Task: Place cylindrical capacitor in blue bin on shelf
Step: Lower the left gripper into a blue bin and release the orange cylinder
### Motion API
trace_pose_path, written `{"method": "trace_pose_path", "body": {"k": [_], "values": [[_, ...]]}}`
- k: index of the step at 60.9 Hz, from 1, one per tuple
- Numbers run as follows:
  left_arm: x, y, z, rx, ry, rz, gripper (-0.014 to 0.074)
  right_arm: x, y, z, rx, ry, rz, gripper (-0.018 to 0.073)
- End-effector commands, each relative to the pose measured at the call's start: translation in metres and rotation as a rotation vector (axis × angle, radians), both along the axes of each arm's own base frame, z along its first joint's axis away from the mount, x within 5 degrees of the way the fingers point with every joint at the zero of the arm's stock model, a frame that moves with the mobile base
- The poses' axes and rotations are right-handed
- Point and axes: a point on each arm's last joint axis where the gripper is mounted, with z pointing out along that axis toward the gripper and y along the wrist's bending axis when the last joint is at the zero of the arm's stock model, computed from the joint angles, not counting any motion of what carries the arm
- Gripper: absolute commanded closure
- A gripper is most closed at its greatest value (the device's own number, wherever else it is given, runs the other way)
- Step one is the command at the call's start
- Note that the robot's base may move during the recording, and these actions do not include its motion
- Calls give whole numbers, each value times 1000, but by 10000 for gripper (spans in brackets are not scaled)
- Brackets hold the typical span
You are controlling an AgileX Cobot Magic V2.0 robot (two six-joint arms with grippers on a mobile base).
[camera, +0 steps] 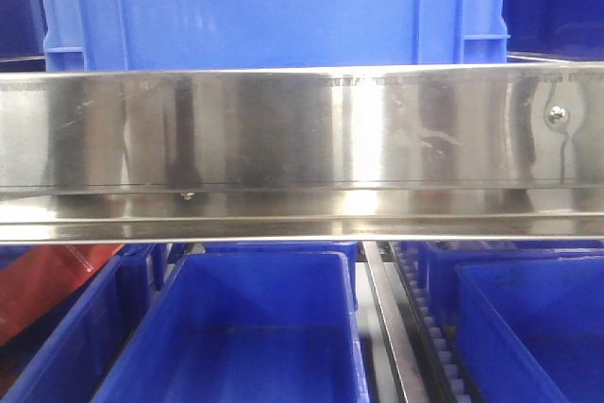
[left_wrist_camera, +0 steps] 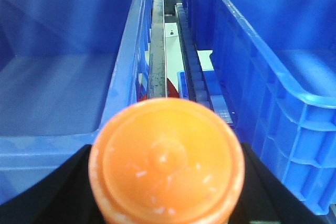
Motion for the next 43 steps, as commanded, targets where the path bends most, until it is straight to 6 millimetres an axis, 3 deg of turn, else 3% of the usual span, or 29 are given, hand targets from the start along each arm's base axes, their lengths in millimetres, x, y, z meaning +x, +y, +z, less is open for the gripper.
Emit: {"method": "trace_pose_path", "body": {"k": [1,43], "values": [[0,-1,2,-3,-24,-9,707,-1,0,3,-1,-36,0,690],[2,-2,6,-8,-72,-14,707,-1,0,4,0,-41,0,690]]}}
